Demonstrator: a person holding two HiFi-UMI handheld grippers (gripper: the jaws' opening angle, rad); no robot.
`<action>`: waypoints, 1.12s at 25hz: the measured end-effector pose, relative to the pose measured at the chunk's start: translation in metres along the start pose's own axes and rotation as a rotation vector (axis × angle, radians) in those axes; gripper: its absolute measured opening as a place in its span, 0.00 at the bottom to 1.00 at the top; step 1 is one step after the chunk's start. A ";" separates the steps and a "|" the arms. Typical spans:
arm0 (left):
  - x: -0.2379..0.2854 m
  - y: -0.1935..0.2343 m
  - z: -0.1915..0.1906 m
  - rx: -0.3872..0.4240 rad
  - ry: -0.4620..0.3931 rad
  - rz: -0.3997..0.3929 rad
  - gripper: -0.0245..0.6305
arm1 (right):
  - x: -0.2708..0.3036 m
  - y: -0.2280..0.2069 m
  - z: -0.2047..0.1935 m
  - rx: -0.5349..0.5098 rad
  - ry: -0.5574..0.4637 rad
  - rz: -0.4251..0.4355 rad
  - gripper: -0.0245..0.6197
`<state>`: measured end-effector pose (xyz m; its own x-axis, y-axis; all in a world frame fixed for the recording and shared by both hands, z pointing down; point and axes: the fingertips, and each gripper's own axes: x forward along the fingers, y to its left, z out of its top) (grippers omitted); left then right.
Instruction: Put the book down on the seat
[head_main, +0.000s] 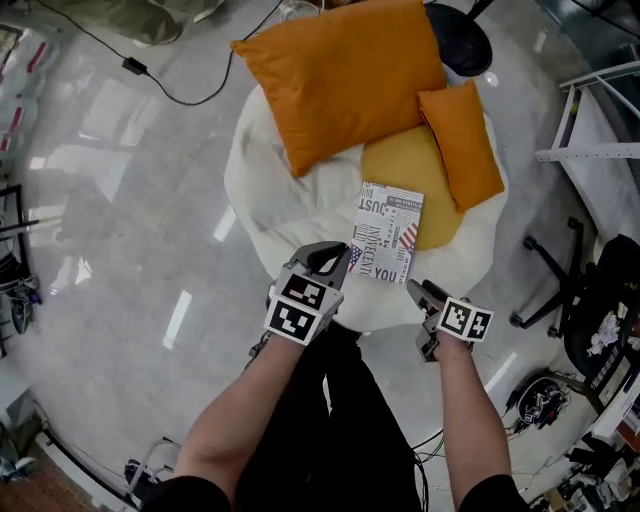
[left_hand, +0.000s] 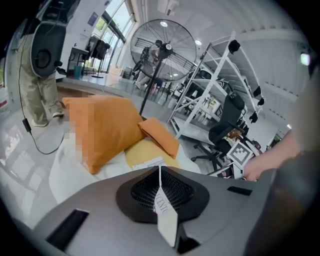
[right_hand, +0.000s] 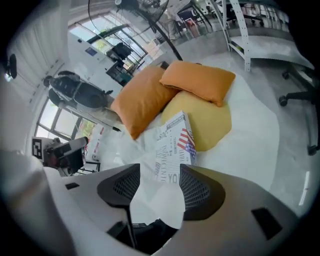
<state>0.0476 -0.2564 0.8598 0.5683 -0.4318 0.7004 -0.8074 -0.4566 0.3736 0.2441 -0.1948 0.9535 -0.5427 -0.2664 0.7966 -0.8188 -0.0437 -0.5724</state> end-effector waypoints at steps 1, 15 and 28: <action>-0.010 -0.002 0.012 -0.007 -0.014 0.002 0.05 | -0.013 0.012 0.003 0.013 -0.019 0.018 0.44; -0.158 -0.046 0.102 0.008 -0.100 -0.031 0.05 | -0.152 0.210 0.033 -0.132 -0.128 0.181 0.24; -0.286 -0.065 0.165 0.083 -0.248 -0.006 0.05 | -0.276 0.324 0.054 -0.280 -0.352 0.210 0.10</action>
<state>-0.0363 -0.2316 0.5353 0.6030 -0.6016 0.5240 -0.7938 -0.5179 0.3189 0.1385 -0.1872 0.5374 -0.6448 -0.5526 0.5281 -0.7434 0.2930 -0.6012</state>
